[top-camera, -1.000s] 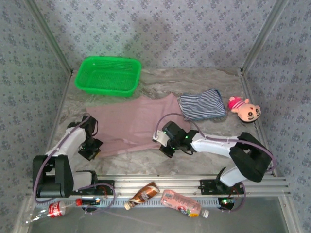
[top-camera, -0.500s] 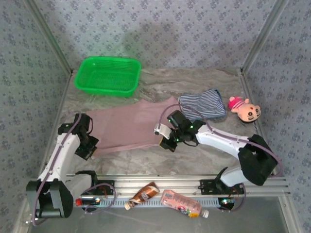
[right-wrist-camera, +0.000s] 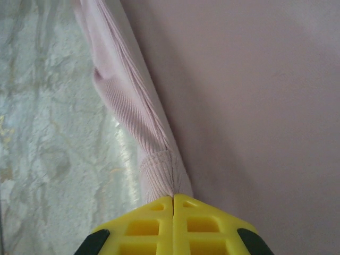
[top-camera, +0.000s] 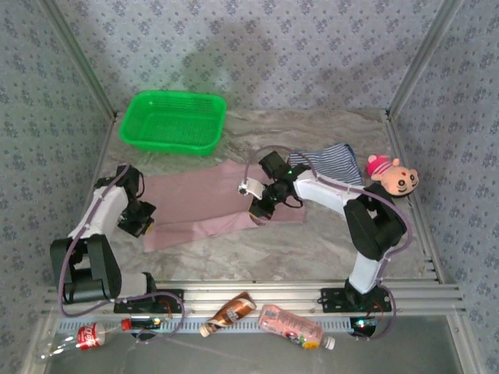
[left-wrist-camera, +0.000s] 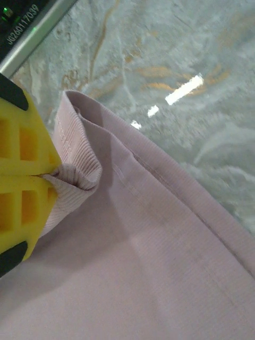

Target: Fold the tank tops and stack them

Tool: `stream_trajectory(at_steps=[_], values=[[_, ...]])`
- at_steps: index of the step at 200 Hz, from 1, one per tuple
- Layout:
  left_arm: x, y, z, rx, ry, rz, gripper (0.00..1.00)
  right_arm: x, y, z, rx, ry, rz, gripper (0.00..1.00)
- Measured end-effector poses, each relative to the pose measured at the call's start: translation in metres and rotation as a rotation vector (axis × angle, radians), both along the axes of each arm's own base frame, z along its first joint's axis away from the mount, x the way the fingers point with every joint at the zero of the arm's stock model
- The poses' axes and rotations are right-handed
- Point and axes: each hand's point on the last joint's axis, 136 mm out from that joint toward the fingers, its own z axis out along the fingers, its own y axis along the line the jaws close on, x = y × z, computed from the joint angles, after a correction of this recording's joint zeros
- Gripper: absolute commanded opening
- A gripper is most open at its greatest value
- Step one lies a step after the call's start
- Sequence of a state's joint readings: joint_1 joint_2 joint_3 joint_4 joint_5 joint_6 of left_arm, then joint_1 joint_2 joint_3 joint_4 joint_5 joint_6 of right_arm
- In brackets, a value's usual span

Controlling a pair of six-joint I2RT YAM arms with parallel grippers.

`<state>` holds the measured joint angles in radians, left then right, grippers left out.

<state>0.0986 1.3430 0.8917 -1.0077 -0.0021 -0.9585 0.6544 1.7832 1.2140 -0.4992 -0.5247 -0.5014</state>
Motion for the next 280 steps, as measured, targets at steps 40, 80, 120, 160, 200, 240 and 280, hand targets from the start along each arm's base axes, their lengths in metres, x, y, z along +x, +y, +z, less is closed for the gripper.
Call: stream_trajectory(at_steps=[40,80,120,160,200,240,280], values=[[0.008,0.005,-0.005,-0.009,0.001,0.001,0.02,0.019,0.012,-0.006,0.004,-0.014,0.007,0.04],[0.006,0.003,-0.002,-0.020,0.000,-0.005,0.02,0.035,0.016,-0.009,0.022,-0.028,-0.010,0.04],[-0.023,-0.004,0.025,-0.030,-0.080,0.010,0.02,0.029,0.014,-0.005,0.040,-0.003,-0.002,0.04],[-0.075,-0.019,0.022,-0.048,-0.019,0.047,0.01,-0.016,-0.001,0.010,0.035,0.040,0.030,0.04],[-0.108,-0.029,0.012,-0.061,0.045,0.086,0.01,-0.058,-0.014,0.002,-0.014,0.117,0.067,0.04],[-0.112,-0.029,-0.003,-0.058,0.112,0.121,0.01,-0.058,-0.015,0.003,-0.005,0.139,0.047,0.04],[-0.073,-0.021,-0.006,-0.053,0.113,0.131,0.02,-0.025,-0.006,0.008,0.023,0.108,0.017,0.04]])
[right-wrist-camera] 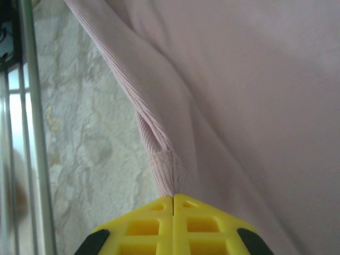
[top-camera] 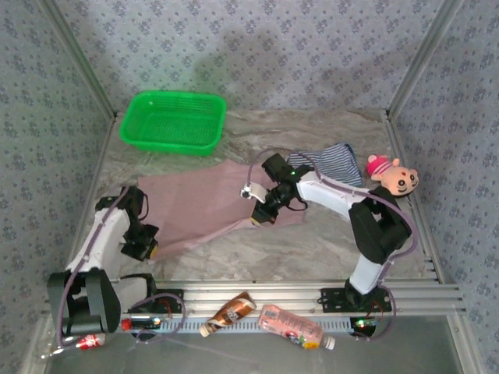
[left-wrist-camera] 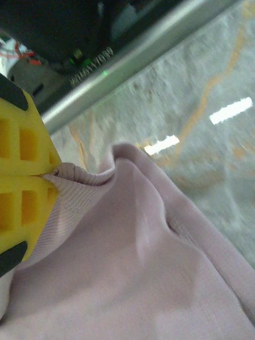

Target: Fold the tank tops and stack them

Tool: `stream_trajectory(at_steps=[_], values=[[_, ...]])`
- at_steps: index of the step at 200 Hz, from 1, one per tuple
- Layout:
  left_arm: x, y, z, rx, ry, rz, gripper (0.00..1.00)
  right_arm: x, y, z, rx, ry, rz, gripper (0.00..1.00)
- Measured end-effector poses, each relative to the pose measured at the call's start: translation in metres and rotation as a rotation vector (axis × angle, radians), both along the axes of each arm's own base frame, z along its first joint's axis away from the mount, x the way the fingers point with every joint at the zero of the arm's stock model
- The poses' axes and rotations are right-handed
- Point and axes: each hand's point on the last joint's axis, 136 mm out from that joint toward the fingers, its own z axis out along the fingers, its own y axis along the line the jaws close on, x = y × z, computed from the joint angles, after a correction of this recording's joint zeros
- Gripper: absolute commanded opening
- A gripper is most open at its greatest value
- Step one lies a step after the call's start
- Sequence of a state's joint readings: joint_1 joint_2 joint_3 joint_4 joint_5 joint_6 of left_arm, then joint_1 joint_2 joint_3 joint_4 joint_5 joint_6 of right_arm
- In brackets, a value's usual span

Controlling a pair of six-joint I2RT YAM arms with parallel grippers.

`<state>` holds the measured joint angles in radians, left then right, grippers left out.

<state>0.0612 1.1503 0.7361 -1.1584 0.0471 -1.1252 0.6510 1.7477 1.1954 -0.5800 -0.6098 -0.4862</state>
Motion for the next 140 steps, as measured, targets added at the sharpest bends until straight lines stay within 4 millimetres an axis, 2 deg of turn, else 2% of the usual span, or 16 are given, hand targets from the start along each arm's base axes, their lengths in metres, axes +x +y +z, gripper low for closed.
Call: stream_trajectory(at_steps=[18,45,90,116,140], values=[[0.017,0.007,-0.001,0.000,-0.038,0.011,0.02,0.014,0.008,0.001,0.012,-0.018,-0.005,0.04],[0.033,0.016,-0.006,-0.003,-0.032,0.017,0.02,0.032,0.016,-0.004,0.017,-0.035,-0.009,0.04],[0.073,0.023,-0.003,0.000,-0.078,-0.043,0.03,0.054,0.011,-0.023,0.005,-0.034,-0.046,0.04],[0.084,0.025,-0.001,0.003,-0.096,-0.067,0.04,0.067,0.009,-0.025,0.007,-0.047,-0.068,0.04],[0.087,0.028,-0.009,-0.002,-0.075,-0.080,0.05,0.078,0.013,-0.024,0.015,-0.063,-0.073,0.04]])
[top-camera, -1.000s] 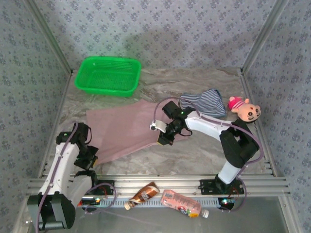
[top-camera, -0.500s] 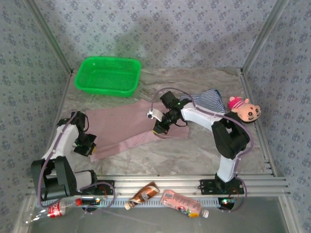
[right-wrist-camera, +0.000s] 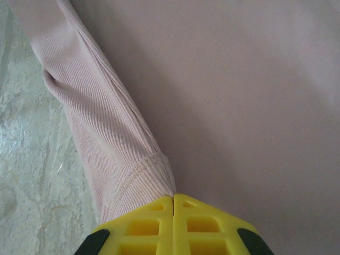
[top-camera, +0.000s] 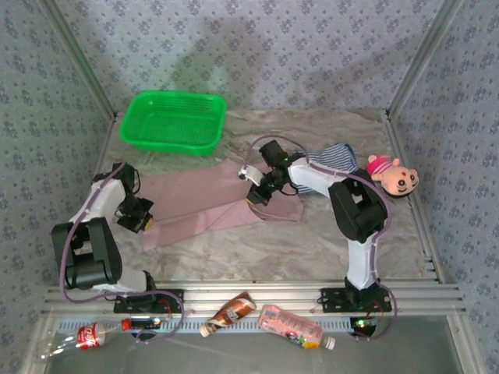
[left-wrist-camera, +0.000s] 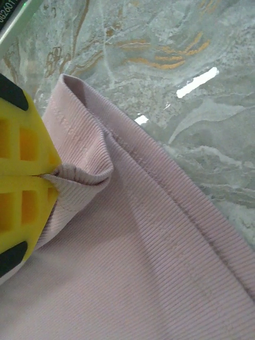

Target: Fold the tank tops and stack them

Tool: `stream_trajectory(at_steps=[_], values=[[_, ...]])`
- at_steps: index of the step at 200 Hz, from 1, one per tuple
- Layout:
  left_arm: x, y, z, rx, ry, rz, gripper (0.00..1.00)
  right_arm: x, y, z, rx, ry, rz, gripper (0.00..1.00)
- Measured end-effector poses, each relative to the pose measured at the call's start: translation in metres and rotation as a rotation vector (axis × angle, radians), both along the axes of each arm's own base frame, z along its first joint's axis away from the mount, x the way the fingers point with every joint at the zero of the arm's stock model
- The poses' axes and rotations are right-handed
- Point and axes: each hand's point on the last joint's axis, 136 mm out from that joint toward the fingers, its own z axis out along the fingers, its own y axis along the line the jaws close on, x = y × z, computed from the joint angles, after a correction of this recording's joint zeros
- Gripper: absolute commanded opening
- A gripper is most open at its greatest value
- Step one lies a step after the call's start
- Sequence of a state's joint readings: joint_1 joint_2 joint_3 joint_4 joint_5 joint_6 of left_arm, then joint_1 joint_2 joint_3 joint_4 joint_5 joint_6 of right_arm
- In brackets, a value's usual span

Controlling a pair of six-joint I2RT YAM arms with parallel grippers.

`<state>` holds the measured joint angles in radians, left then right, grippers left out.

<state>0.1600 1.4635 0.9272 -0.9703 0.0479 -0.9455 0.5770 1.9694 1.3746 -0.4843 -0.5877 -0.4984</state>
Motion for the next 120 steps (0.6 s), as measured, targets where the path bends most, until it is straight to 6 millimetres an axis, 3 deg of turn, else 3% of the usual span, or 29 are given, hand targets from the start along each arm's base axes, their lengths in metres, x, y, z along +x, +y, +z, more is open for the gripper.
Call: stream_trajectory(at_steps=[29,53,84,120], values=[[0.006,0.002,-0.018,-0.009,0.051,-0.026,0.09,0.006,0.005,-0.010,-0.007,0.002,0.002,0.07],[0.019,0.006,-0.022,-0.002,0.051,-0.051,0.15,0.007,0.003,-0.024,-0.044,0.008,-0.003,0.15],[0.034,0.011,-0.020,0.017,0.027,-0.088,0.38,0.014,-0.002,-0.031,-0.085,0.005,-0.038,0.35],[0.035,0.012,-0.016,0.025,0.021,-0.108,0.52,0.024,-0.019,-0.020,-0.104,-0.005,-0.122,0.47]])
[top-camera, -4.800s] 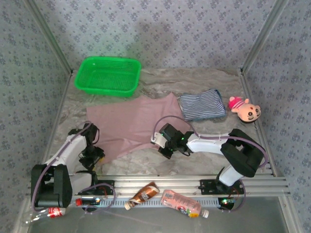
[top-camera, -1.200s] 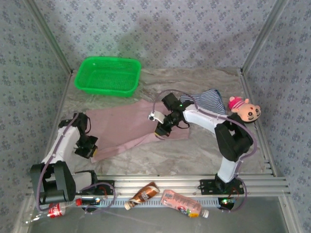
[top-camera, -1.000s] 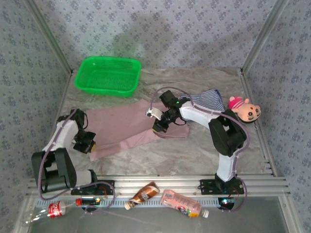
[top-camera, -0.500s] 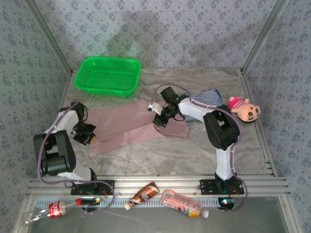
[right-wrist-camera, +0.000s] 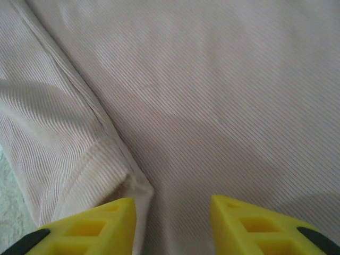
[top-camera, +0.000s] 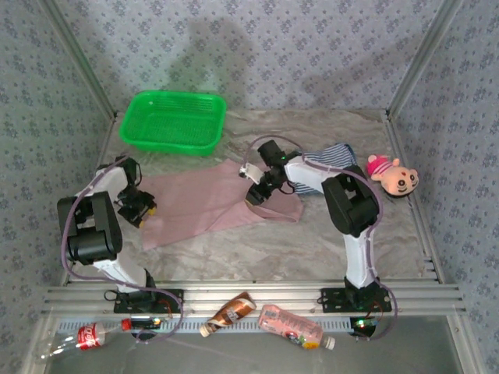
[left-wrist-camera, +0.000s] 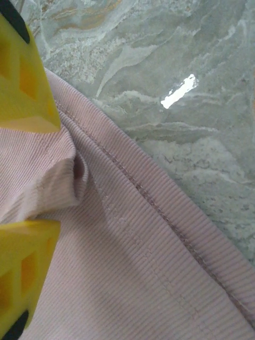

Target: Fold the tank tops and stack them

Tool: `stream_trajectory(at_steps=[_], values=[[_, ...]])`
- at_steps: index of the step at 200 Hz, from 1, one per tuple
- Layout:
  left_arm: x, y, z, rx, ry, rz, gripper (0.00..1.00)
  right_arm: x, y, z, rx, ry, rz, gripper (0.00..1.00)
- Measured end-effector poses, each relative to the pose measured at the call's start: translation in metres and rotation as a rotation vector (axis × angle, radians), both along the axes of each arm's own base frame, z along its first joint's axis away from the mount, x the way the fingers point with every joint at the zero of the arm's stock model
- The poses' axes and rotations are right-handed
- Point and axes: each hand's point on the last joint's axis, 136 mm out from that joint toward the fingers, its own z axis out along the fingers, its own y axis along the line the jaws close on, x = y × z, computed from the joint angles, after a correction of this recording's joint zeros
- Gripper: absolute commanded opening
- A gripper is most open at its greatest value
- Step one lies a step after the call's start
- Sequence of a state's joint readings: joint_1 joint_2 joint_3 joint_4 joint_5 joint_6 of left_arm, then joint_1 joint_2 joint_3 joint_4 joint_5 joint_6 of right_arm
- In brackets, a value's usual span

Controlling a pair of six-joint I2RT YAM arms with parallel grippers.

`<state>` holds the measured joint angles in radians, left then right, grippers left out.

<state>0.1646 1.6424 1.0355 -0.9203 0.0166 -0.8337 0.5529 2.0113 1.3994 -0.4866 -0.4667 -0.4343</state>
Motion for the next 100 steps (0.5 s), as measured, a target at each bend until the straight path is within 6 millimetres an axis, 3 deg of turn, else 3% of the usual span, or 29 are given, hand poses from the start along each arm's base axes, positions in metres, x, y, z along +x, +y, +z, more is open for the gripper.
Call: stream_trajectory(at_steps=[25,50,71,100], values=[[-0.003,-0.001,0.016,0.005,-0.036,-0.013,0.58,-0.013,-0.032,0.027,-0.030,-0.026,-0.059,0.50],[-0.006,-0.011,0.038,0.002,-0.101,-0.030,0.60,-0.045,-0.067,0.047,-0.087,-0.057,-0.087,0.53],[-0.011,-0.038,0.045,-0.036,-0.130,-0.078,0.60,-0.079,-0.098,0.038,-0.174,-0.047,-0.067,0.55],[-0.032,-0.076,0.026,-0.100,-0.068,-0.141,0.60,-0.110,-0.131,0.009,-0.306,-0.032,0.000,0.57]])
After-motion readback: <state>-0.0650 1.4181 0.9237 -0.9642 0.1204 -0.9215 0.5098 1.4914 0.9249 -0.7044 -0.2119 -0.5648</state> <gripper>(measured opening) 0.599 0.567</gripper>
